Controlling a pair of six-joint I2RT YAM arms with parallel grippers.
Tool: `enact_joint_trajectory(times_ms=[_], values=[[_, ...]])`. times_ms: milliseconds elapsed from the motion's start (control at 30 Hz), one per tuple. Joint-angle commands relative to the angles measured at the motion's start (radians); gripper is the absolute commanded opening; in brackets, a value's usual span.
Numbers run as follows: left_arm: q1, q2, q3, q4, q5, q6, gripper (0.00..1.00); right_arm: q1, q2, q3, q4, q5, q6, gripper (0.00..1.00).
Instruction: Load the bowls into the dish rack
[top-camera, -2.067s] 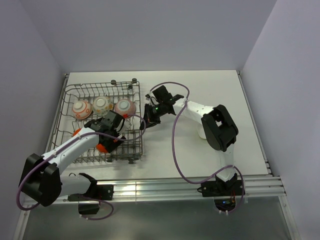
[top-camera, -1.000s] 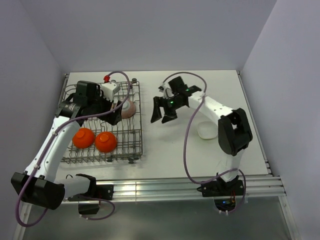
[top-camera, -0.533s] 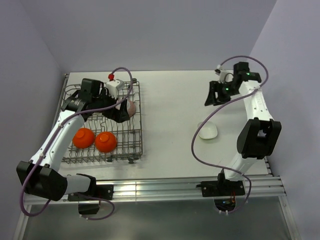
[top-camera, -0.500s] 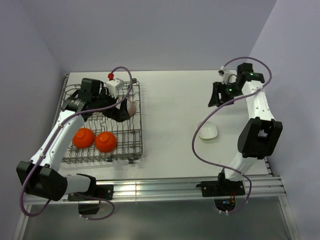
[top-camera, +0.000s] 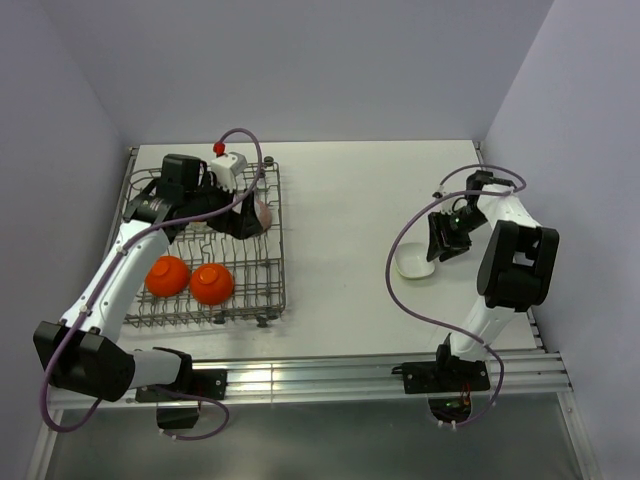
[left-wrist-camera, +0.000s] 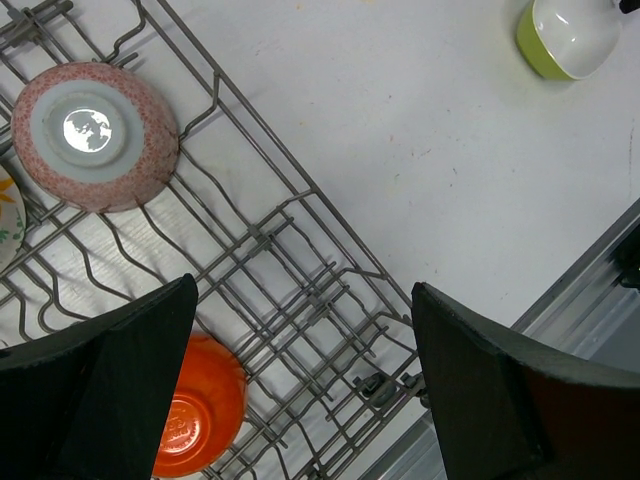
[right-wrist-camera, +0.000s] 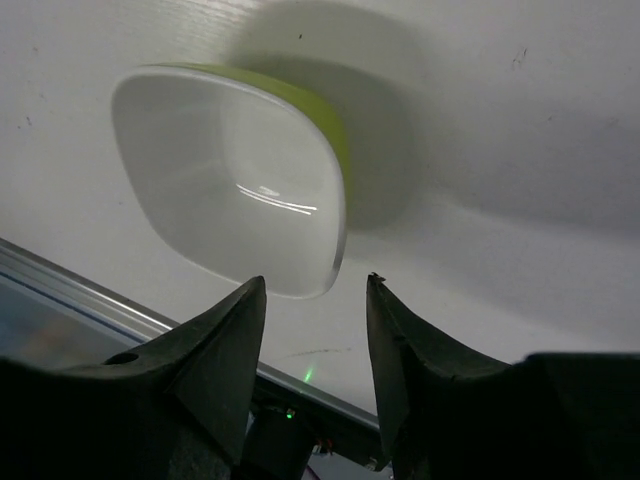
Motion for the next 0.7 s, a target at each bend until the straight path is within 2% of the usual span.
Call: enact_joint_trajectory(times_ms=[0, 333, 467, 567, 600, 667], values=[[0.002, -0.029, -0.01, 0.027, -0.007, -0.007, 0.94, 0.003, 0.01, -0.032, 0.086, 0.001, -0.002, 0.51], [0.004, -0.042, -0.045, 0.027, -0.019, -0.001, 0.93, 0.049, 0.059, -0.081, 0.192, 0.018, 0.054, 0.43], [0.004, -0.062, -0.077, 0.033, -0.018, -0.013, 0.93, 0.054, 0.07, -0.073, 0.204, 0.019, 0.059, 0.35], [0.004, -0.077, -0.099, 0.024, -0.005, -0.016, 0.93, 0.055, 0.062, -0.075, 0.209, 0.018, 0.062, 0.19], [0.004, -0.082, -0.106, 0.024, -0.001, -0.016, 0.93, 0.057, 0.057, -0.073, 0.209, 0.012, 0.064, 0.09], [0.004, -0.1, -0.111, 0.026, 0.004, -0.021, 0.93, 0.061, 0.036, -0.061, 0.206, -0.016, 0.064, 0.0]])
